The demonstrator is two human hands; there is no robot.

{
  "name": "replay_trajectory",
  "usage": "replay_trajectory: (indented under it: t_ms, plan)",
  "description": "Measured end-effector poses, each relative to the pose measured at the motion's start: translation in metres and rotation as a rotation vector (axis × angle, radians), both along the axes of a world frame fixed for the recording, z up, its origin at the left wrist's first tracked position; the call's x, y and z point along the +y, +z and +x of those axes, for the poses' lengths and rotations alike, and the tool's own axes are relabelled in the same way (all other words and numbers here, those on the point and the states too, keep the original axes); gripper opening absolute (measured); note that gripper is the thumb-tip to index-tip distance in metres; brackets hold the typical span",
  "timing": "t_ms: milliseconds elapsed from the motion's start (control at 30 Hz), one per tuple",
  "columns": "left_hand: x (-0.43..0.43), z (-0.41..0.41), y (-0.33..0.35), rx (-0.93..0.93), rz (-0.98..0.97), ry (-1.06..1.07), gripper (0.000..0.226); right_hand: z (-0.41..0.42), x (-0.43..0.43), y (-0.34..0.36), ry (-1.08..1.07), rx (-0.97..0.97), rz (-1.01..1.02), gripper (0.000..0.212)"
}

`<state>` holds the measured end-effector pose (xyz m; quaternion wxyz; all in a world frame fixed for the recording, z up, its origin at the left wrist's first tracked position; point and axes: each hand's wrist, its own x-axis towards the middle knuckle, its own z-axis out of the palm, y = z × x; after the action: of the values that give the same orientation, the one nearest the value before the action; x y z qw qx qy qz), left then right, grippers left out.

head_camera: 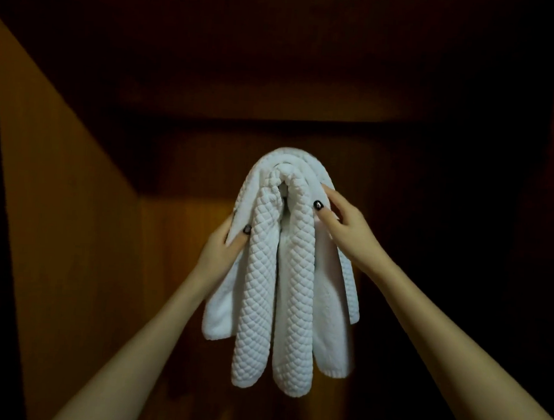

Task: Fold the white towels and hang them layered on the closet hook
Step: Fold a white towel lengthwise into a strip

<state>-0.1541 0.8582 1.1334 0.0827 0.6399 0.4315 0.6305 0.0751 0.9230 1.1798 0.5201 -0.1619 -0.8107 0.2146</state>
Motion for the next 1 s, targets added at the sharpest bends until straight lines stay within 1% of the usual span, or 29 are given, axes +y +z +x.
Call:
replay_trajectory:
  t_ms: [33, 100, 133, 167, 200, 267, 333, 433, 500, 567, 633, 700, 800, 867, 933, 967, 1000]
  plan:
    - [0.000, -0.003, -0.015, -0.005, -0.036, 0.026, 0.041, 0.003, 0.002, -0.013, 0.001, 0.004, -0.044, 0.037]
    - [0.002, -0.005, -0.036, -0.070, -0.079, 0.064, 0.022, 0.003, 0.003, -0.033, -0.034, -0.006, -0.091, 0.045]
    - [0.002, -0.005, -0.042, -0.095, -0.078, 0.094, 0.017, 0.001, 0.002, -0.042, -0.048, -0.014, -0.104, 0.049]
    - [0.001, -0.007, -0.047, -0.092, -0.057, 0.139, 0.017, -0.002, -0.001, -0.049, -0.058, -0.015, -0.118, 0.049]
    - [0.000, -0.008, -0.050, -0.050, -0.030, 0.197, 0.018, -0.004, -0.002, -0.056, -0.072, -0.008, -0.134, 0.048]
    - [-0.003, -0.011, -0.057, 0.079, 0.010, 0.316, 0.025, -0.005, -0.002, -0.073, -0.143, 0.016, -0.163, 0.046]
    - [-0.005, -0.013, -0.066, 0.167, 0.027, 0.388, 0.031, 0.001, -0.001, -0.090, -0.246, 0.028, -0.173, 0.039]
    - [-0.006, -0.010, -0.072, 0.226, 0.035, 0.474, 0.032, 0.016, -0.007, -0.102, -0.352, 0.100, -0.141, 0.022]
    - [-0.007, -0.011, -0.075, 0.236, 0.075, 0.520, 0.034, 0.028, -0.010, -0.098, -0.382, 0.170, -0.130, 0.019]
    - [-0.010, -0.014, -0.075, 0.212, 0.117, 0.524, 0.039, 0.037, -0.009, -0.086, -0.403, 0.201, -0.102, 0.024]
    - [-0.015, -0.019, -0.077, 0.160, 0.145, 0.522, 0.043, 0.041, -0.009, -0.074, -0.416, 0.191, -0.085, 0.026]
    - [-0.022, -0.021, -0.080, 0.126, 0.145, 0.548, 0.044, 0.039, -0.008, -0.066, -0.411, 0.169, -0.075, 0.027]
    - [-0.028, -0.016, -0.086, 0.138, 0.104, 0.547, 0.040, 0.031, -0.009, -0.061, -0.391, 0.134, -0.069, 0.024]
    - [-0.028, -0.004, -0.087, 0.103, 0.024, 0.433, 0.037, 0.026, -0.009, -0.067, -0.347, 0.136, -0.115, 0.017]
    - [-0.033, 0.019, -0.089, 0.020, -0.048, 0.315, 0.043, 0.024, -0.011, -0.080, -0.290, 0.116, -0.187, 0.016]
    - [-0.036, 0.031, -0.093, 0.003, -0.024, 0.331, 0.047, 0.024, -0.015, -0.088, -0.268, 0.107, -0.225, 0.018]
    - [-0.041, 0.044, -0.097, 0.021, 0.075, 0.398, 0.048, 0.024, -0.017, -0.097, -0.246, 0.111, -0.255, 0.020]
